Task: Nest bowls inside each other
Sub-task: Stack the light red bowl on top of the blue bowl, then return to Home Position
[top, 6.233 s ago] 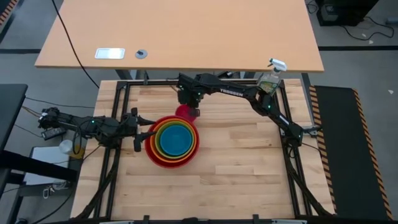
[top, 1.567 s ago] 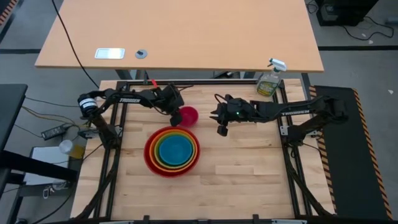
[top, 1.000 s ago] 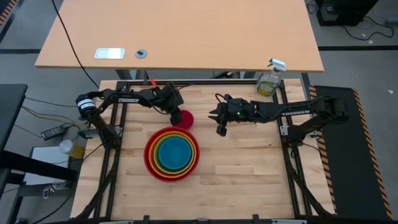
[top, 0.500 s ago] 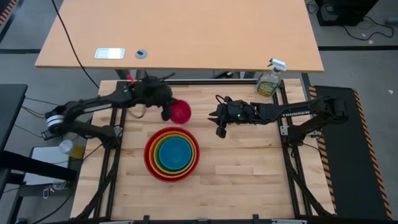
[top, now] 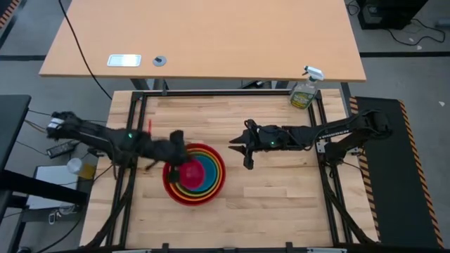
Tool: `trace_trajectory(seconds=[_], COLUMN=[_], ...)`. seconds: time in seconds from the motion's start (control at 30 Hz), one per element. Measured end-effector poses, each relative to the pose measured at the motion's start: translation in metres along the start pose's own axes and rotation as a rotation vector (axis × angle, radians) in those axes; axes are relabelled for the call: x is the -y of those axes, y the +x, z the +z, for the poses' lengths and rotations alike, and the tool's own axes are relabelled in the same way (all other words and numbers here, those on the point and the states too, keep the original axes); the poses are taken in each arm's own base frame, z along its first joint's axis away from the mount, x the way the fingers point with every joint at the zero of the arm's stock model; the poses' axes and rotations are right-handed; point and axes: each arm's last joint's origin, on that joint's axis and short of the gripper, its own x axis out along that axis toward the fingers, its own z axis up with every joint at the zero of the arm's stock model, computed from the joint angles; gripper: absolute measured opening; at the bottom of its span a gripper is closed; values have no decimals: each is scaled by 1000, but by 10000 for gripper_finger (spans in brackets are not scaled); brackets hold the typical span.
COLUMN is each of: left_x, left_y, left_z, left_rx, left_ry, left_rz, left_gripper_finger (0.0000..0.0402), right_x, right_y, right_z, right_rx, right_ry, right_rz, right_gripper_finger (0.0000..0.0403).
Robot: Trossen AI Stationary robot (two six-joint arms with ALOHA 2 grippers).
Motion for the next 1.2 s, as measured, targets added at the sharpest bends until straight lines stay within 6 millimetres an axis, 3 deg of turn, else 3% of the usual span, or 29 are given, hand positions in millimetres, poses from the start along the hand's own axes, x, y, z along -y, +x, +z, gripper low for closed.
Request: trace_trajectory(seconds=[0.17,0.43,0.57,0.73,1.03,1.2], left_x=[21,29,32,31,23,23], left_y=[28,76,87,85,55,53], left_z=[-7,-26,-31,-31,-21,-23], left_rx=[-74,-247,-291,-290,-198,-222], left_ry=[55,94,110,117,112,166], left_rz=[134,224,223,216,300,293], left_gripper_finger=[30,90,118,157,255,269], right_x=[-2,-14,-18,-20,-21,-21], right_y=[1,4,6,6,6,6], right_z=[-3,-11,-13,-13,-12,-12], right_rx=[37,20,18,23,35,38], right_ry=[28,19,13,11,11,11], right_rz=[12,44,48,42,46,45], right_gripper_finger=[98,98,98,98,98,98])
